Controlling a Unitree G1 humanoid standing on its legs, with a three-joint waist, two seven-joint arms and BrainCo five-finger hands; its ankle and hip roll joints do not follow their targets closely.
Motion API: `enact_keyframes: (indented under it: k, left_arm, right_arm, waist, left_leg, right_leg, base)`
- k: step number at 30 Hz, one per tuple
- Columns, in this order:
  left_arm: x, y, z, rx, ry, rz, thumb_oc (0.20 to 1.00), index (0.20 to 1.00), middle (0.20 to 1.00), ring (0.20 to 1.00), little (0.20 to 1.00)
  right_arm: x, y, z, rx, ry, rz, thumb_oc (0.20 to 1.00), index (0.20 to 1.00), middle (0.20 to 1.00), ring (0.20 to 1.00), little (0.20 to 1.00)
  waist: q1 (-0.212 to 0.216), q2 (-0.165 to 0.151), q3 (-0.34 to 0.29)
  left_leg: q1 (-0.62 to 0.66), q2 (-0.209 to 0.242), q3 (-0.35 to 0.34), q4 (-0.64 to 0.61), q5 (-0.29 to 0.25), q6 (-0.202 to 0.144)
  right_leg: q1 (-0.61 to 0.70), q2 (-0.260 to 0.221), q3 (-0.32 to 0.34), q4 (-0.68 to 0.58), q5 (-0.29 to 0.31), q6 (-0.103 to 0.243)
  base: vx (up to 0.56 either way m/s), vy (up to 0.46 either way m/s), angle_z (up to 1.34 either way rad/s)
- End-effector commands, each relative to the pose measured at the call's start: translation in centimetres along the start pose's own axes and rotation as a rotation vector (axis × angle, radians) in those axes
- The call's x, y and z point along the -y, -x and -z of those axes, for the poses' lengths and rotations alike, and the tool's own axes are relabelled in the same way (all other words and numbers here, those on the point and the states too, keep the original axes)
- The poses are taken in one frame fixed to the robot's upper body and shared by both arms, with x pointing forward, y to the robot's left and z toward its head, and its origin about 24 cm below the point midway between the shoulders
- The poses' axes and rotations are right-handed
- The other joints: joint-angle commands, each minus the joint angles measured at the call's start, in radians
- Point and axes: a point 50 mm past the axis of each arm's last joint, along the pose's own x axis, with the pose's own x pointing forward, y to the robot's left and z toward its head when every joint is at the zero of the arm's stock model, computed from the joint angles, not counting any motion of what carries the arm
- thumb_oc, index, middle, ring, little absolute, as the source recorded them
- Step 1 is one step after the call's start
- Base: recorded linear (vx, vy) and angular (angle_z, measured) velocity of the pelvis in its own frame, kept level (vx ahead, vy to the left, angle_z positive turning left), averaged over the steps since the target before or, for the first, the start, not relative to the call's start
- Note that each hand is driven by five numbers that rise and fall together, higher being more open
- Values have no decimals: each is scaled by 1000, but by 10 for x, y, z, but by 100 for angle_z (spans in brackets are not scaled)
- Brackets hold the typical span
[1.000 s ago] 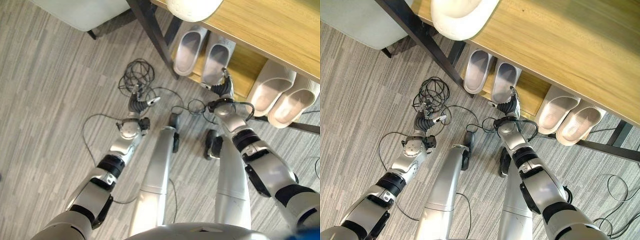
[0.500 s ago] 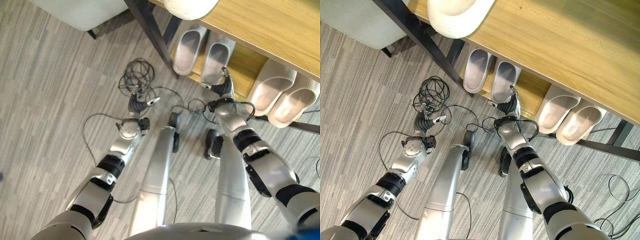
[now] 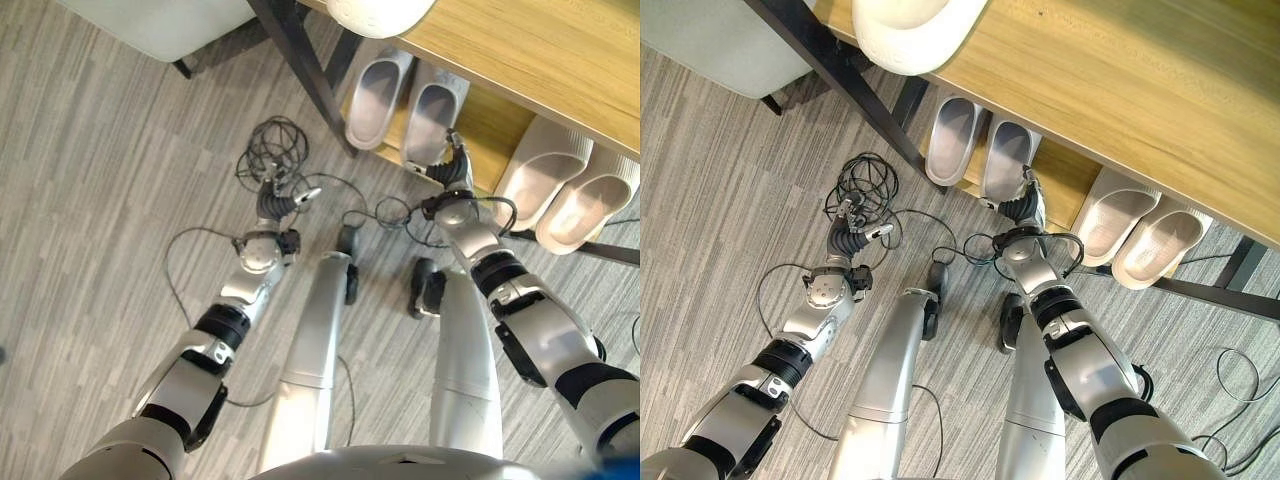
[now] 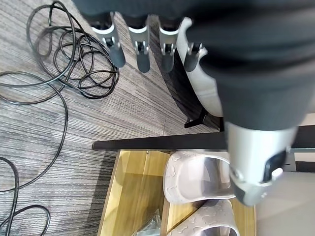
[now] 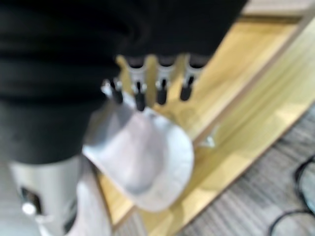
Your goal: Arrange the slippers neatly on the shoe rack.
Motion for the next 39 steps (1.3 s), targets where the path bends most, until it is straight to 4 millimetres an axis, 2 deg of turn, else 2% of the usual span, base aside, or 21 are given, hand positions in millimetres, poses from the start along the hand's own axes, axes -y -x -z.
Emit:
enact_keyframes:
  k: [1,16,29,39]
  left_arm:
    - [-12,-7,-7,40,-28,-33,1000,1000,1000,1000,1000]
    - [-14,-8,-7,43,-26,-38,1000,1000,1000,1000,1000]
    - [-14,-9,-7,41,-16,-38,1000,1000,1000,1000,1000]
    - [-16,-10,-8,45,-9,-44,1000,1000,1000,1000,1000]
  right_arm:
    - [-7,-8,-39,105,-30,-43,1000,1000,1000,1000,1000]
    - [-17,-6,-42,110,-19,-105,1000,1000,1000,1000,1000]
    - [-24,-3,-36,100,10,-149,1000,1000,1000,1000,1000]
    - [-24,-4,-39,109,10,-152,1000,1000,1000,1000,1000]
  waist:
    - [13,-4,17]
    - [20,-4,19]
    - [21,-6,16]
    - [21,-7,17]
  left_leg:
    - [-15,45,-50,-106,-9,-9]
    - [-19,44,-48,-97,-8,-9]
    - [-16,47,-48,-93,-9,-10]
    - [-17,47,-50,-103,-1,-12]
  right_leg:
    - [9,1,41,-103,36,6]
    - [9,-2,38,-94,34,7]
    - [9,-1,40,-90,35,6]
    - [8,-3,38,-94,39,6]
  base:
    - [0,0,0]
    - [0,0,0]
    - [0,0,0]
    - [0,0,0]
